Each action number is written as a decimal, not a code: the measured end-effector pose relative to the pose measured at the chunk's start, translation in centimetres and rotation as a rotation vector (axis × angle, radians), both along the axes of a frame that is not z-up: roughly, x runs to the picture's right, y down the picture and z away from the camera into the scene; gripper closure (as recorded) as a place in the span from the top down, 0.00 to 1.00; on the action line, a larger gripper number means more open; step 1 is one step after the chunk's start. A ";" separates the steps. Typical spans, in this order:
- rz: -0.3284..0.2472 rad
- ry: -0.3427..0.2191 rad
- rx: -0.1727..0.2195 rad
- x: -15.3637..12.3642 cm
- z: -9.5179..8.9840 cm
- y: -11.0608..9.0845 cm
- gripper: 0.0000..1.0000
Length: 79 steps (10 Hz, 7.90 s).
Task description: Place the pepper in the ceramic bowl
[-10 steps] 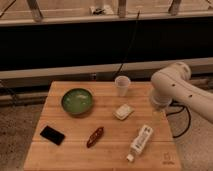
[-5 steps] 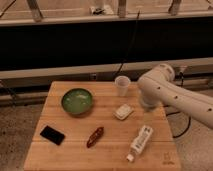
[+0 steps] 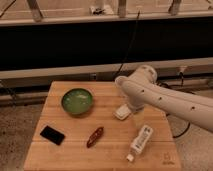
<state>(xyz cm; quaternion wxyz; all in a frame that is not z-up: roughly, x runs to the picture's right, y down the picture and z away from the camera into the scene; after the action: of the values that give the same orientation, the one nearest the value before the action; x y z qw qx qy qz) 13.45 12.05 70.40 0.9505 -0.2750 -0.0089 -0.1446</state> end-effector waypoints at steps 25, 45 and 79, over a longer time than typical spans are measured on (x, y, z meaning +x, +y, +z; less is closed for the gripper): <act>-0.584 -0.452 -0.014 -14.5 2.1 6.3 0.80; -0.830 -0.587 -0.142 -18.6 5.0 14.9 0.80; -0.788 -0.577 -0.115 -15.6 6.1 12.0 0.01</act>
<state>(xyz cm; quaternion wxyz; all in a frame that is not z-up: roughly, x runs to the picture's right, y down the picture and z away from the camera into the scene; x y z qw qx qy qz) -2.17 24.09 76.50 0.7656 -0.2581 -0.1751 -0.5627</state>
